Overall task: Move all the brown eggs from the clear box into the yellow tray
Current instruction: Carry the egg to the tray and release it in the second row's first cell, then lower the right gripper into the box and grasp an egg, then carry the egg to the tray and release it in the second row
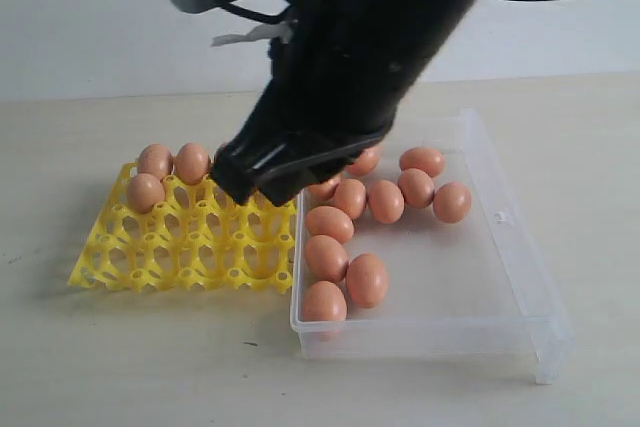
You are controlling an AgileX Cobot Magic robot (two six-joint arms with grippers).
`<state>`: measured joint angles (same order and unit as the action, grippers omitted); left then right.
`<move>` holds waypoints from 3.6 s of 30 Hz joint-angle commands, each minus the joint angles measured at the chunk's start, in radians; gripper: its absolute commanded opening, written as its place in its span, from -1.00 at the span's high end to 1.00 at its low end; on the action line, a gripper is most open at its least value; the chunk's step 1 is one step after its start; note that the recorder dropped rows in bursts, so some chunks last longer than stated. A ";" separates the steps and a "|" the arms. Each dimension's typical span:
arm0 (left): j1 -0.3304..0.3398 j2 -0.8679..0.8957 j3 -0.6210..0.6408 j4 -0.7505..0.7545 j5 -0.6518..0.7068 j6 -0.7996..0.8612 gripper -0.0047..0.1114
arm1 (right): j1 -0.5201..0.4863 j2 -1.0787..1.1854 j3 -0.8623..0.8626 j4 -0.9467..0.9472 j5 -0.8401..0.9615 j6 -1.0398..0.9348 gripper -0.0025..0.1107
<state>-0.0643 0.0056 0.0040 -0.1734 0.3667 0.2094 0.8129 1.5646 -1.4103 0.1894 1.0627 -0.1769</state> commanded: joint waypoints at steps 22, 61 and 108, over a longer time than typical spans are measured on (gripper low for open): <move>-0.004 -0.006 -0.004 0.002 -0.008 0.000 0.92 | -0.289 0.320 0.286 0.230 -0.474 0.063 0.00; -0.004 -0.006 -0.004 0.002 -0.008 0.000 0.92 | -0.064 0.104 0.345 0.192 -1.256 -0.120 0.96; -0.004 -0.006 -0.004 0.002 -0.008 0.000 0.92 | 0.002 0.723 -0.135 0.012 -1.297 0.231 0.96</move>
<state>-0.0643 0.0056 0.0040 -0.1734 0.3667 0.2094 0.8127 2.2805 -1.5204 0.2098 -0.2269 0.0523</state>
